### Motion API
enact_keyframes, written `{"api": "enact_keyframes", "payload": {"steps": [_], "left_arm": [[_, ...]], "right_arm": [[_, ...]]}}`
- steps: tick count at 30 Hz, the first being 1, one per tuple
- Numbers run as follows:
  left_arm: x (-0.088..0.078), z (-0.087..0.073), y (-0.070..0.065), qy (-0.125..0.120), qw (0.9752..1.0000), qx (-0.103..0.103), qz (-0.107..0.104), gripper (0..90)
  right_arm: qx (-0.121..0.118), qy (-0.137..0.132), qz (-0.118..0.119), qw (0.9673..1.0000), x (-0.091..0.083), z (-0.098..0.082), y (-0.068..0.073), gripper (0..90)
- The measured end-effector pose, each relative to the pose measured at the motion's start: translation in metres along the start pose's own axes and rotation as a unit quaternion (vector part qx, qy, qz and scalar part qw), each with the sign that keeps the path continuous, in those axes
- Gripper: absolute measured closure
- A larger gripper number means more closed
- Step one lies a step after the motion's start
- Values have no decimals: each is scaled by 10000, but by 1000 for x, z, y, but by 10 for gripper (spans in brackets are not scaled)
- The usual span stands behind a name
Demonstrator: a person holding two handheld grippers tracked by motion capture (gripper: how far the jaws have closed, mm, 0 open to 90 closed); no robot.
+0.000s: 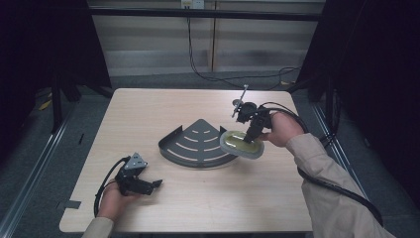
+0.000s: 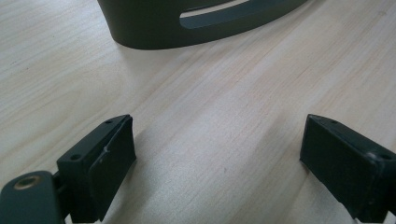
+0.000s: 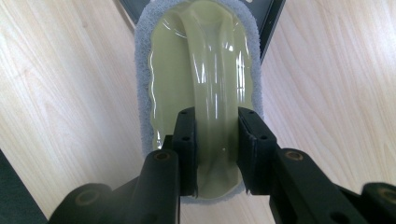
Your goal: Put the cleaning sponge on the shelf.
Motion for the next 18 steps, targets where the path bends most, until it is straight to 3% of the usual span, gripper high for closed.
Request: {"api": "enact_keyframes", "payload": {"steps": [18], "left_arm": [[0, 0, 0, -9, 10000, -13, -2, 95]], "right_arm": [[130, -39, -24, 9999, 4, 25, -6, 708]]}}
Point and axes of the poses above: each handheld gripper's, and its own axes: x roughly forward along the jaws, z roughly out of its top, y roughly to its left, the point moved 6 cm from there along x, roughly forward along the jaws, and after that the axes turned 3 degrees about z, right-handed, at the moved point
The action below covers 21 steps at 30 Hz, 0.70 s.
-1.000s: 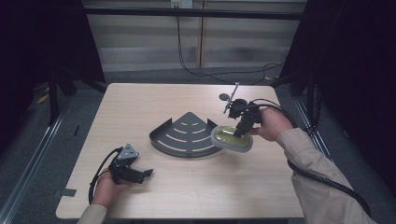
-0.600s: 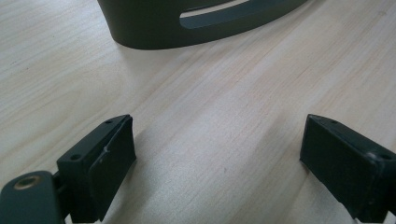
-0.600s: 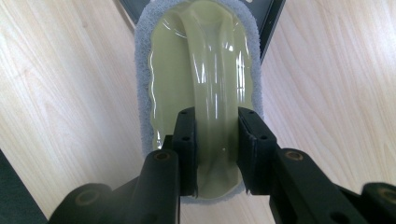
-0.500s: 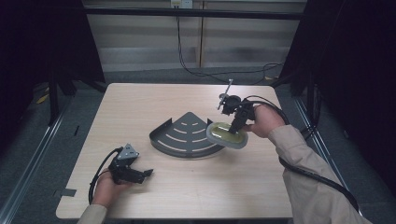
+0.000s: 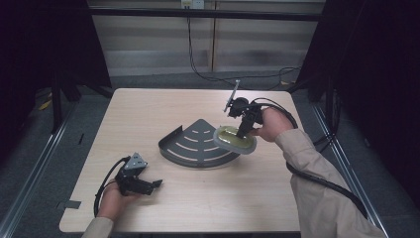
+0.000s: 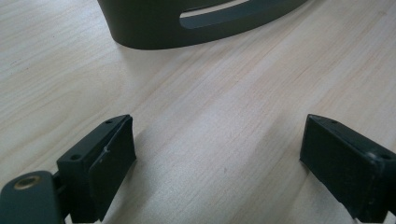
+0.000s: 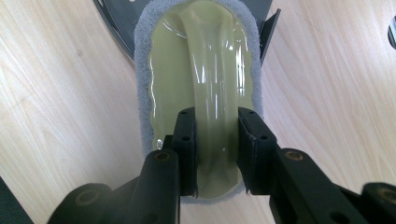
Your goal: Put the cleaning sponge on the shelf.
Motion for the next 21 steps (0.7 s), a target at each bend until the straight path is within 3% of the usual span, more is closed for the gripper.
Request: {"api": "enact_keyframes", "payload": {"steps": [13, 21], "left_arm": [[0, 0, 0, 1, 10000, 3, 1, 96], [0, 0, 0, 3, 10000, 3, -12, 96]], "right_arm": [[50, 6, -10, 10000, 5, 17, -4, 708], [235, -10, -62, 9997, 9, 28, -6, 708]]}}
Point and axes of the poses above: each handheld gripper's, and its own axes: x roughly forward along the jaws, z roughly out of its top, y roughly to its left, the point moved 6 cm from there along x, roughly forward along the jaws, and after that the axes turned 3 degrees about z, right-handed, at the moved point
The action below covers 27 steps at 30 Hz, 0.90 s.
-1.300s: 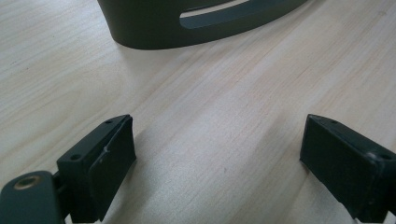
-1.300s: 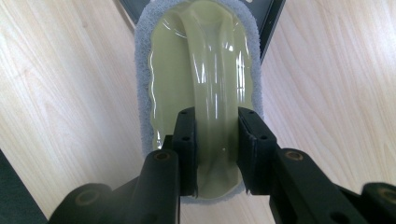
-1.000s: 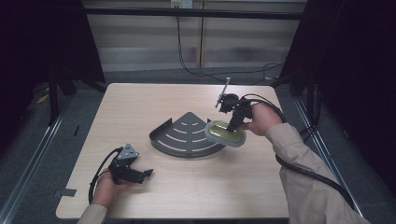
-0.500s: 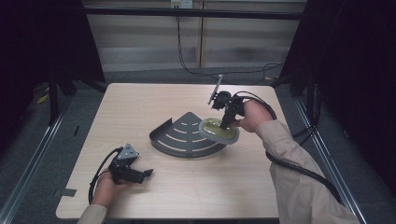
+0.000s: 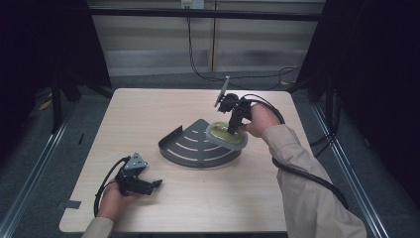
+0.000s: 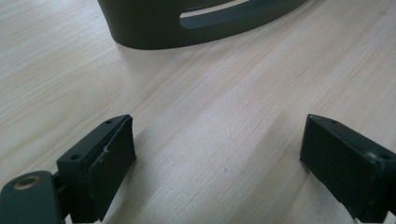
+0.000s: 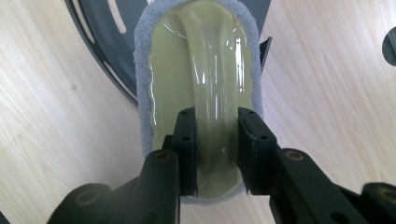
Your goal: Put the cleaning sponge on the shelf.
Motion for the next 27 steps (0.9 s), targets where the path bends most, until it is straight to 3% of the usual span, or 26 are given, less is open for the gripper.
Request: {"api": "enact_keyframes", "payload": {"steps": [15, 27], "left_arm": [[0, 0, 0, -2, 10000, -2, 1, 95], [0, 0, 0, -5, 10000, -4, 1, 95]], "right_arm": [[330, -58, -17, 9994, 11, 12, -3, 707], [460, -108, -86, 9988, 23, 19, -6, 707]]}}
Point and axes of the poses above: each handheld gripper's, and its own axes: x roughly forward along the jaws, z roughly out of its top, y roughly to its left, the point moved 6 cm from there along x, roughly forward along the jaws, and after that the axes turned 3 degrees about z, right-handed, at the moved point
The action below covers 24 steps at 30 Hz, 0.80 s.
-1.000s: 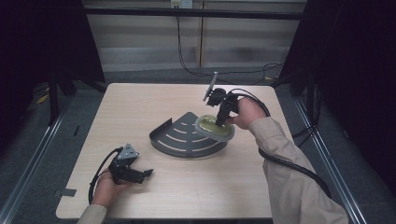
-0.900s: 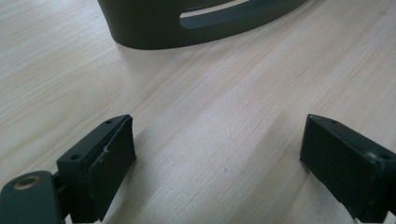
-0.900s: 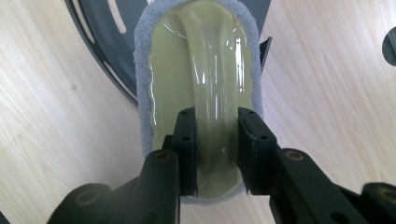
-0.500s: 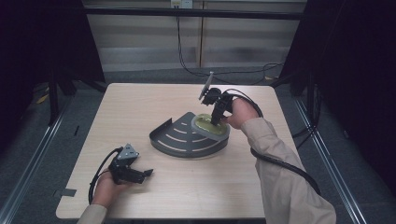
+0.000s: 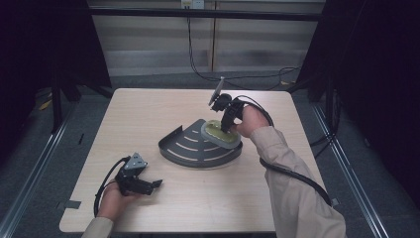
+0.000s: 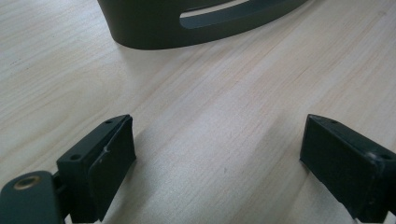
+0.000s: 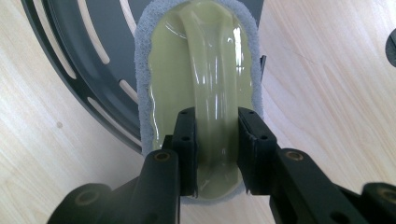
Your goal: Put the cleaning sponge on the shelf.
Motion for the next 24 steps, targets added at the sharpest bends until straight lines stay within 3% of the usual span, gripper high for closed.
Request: {"api": "enact_keyframes", "payload": {"steps": [24], "left_arm": [[0, 0, 0, 3, 10000, -8, -1, 95]], "right_arm": [[251, 2, 54, 9997, 28, 0, 0, 707]]}}
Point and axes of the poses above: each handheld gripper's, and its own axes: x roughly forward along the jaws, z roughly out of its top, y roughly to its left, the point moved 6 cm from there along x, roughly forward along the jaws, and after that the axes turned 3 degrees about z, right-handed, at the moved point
